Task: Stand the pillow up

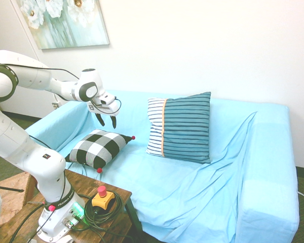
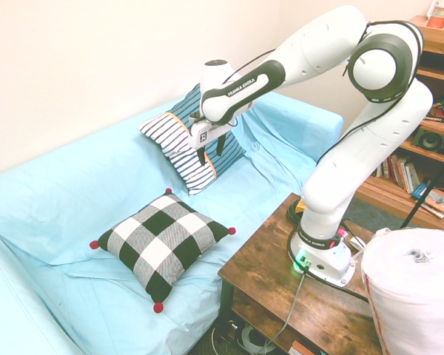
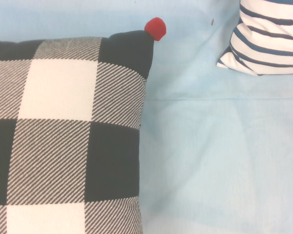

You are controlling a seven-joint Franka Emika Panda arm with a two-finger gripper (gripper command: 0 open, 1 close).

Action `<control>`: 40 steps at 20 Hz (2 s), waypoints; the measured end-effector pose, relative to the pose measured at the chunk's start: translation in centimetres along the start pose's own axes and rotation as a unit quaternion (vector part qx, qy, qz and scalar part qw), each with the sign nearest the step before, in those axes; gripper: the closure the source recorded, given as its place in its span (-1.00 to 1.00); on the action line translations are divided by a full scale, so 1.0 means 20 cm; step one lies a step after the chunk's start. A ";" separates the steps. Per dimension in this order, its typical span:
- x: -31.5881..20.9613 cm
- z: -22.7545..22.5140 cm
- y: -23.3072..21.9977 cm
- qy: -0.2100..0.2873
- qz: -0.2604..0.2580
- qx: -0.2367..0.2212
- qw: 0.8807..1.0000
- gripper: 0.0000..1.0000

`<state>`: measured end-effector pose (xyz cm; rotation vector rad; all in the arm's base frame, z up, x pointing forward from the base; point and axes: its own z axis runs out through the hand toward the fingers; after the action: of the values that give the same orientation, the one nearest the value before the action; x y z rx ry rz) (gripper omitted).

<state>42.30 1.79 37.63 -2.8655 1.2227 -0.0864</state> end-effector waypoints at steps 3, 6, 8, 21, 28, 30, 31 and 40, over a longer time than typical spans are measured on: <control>-0.02 0.01 -0.01 -0.001 -0.006 -0.002 1.000 -1.00; -0.24 0.08 -0.12 0.002 -0.031 -0.016 0.999 -1.00; -0.48 0.17 -0.21 0.006 -0.051 -0.028 0.998 -1.00; -1.48 0.88 -0.37 -0.013 -0.118 -0.081 0.990 -1.00; -1.41 1.25 -0.42 -0.049 -0.068 -0.036 0.996 -1.00; -1.41 1.34 -0.42 -0.055 -0.051 -0.037 0.996 -1.00; -1.40 1.38 -0.41 -0.056 -0.042 -0.039 0.997 -1.00; -1.29 1.47 -0.37 -0.018 0.008 -0.045 0.999 -1.00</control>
<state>31.57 25.51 7.50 -2.9183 1.2748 0.0213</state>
